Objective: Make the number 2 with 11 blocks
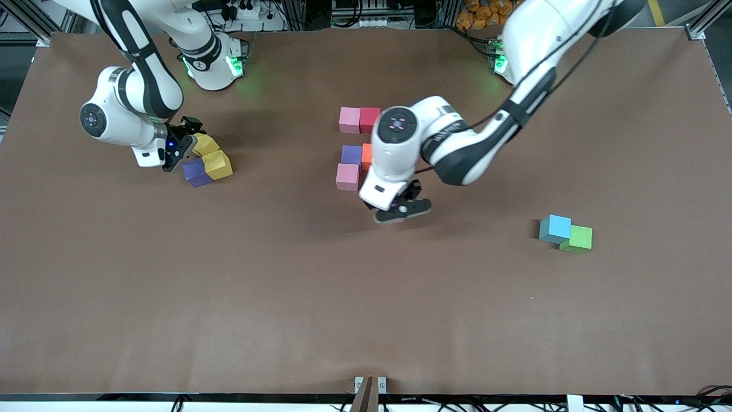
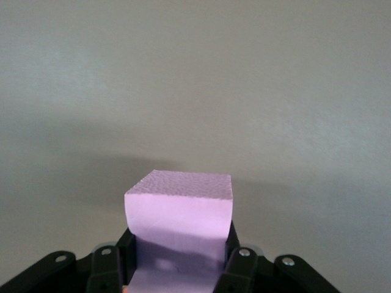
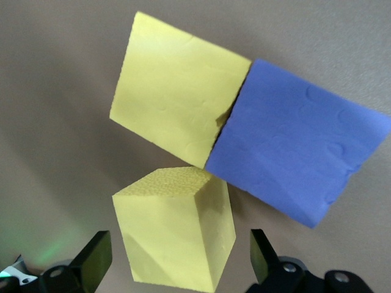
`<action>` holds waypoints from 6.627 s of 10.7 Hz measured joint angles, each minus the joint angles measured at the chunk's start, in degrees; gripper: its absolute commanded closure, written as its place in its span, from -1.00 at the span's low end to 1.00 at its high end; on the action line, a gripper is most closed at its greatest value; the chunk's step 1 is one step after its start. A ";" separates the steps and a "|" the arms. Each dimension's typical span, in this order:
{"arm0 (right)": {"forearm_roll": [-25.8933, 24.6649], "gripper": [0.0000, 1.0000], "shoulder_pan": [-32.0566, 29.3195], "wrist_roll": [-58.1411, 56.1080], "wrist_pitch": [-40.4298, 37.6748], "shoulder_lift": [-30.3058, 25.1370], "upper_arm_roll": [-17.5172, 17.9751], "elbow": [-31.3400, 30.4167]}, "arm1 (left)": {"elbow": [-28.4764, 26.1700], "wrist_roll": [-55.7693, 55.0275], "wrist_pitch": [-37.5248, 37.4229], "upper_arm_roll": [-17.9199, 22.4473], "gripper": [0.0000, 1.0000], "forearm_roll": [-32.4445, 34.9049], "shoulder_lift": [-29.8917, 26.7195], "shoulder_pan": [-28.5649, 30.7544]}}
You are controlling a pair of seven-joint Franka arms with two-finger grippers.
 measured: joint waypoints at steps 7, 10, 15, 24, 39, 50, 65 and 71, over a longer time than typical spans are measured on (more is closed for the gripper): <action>1.22 -0.19 0.76 0.00 3.22 1.31 0.26 -1.72 | 10.69 10.16 -0.07 8.73 0.81 -2.70 7.77 -11.21; 1.81 0.44 1.37 0.01 3.40 1.59 0.38 -1.54 | 13.86 11.13 -0.58 8.76 0.84 -2.75 10.41 -12.47; 2.27 0.57 1.77 -0.16 -2.41 1.59 0.71 4.50 | 18.66 11.16 -1.35 8.86 0.99 -2.76 13.50 -14.43; 2.28 0.58 1.71 6.41 -14.10 2.06 0.48 23.21 | 21.18 11.29 -1.41 9.73 0.99 -4.56 15.99 -17.18; 32.40 0.58 1.95 39.90 -22.18 29.69 0.94 55.95 | 21.37 11.29 -2.76 10.18 0.93 -6.25 17.62 -18.78; 34.01 0.56 0.98 40.23 -23.46 30.01 0.73 55.90 | 21.16 11.29 -4.42 10.18 0.49 -6.78 18.24 -19.65; 34.02 0.54 0.53 40.22 -23.81 30.09 0.62 55.90 | 20.06 11.32 -4.57 10.55 -1.00 -6.78 18.41 -20.15; 34.02 0.54 0.54 40.21 -23.84 30.09 0.64 55.90 | 19.31 11.32 -4.56 11.34 -1.00 -6.78 18.41 -20.18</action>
